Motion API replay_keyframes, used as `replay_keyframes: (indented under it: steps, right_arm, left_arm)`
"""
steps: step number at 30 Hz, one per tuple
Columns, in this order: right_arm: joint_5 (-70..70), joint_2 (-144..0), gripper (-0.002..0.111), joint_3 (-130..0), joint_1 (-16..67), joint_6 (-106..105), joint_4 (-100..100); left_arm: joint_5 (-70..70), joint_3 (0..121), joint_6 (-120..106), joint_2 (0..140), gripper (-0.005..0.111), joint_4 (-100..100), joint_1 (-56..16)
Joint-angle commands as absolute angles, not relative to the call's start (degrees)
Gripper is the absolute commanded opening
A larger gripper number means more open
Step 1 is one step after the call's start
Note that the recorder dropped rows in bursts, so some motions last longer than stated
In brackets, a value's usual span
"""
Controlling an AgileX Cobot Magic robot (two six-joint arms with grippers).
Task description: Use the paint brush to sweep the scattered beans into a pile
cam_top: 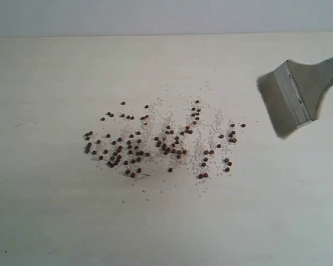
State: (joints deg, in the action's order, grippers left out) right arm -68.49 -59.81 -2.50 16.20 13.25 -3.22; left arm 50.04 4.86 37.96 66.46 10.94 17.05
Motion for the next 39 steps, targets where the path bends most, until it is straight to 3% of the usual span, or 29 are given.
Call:
replay_keyframes:
  steps: [1, 12, 25, 39]
  right_arm:
    - [-68.77, -59.6, 0.0, -2.38, 16.0, 13.53, -2.51]
    - [-68.67, -59.6, 0.0, -2.38, 16.0, 13.65, -1.4]
    - [-68.67, -59.6, 0.0, -2.38, 16.0, 13.65, -1.4]
    - [-68.67, -59.75, 0.0, -2.38, 16.0, 15.2, -0.38]
  left_arm:
    - [48.68, 4.57, 37.62, 63.48, 0.0, 10.14, 16.54]
    - [48.68, 4.57, 37.62, 53.12, 0.0, 10.14, 5.09]
    - [48.55, 4.57, 37.62, 42.34, 0.0, 10.26, -1.93]
    - [48.55, 4.57, 37.62, 27.96, 0.0, 10.26, -2.69]
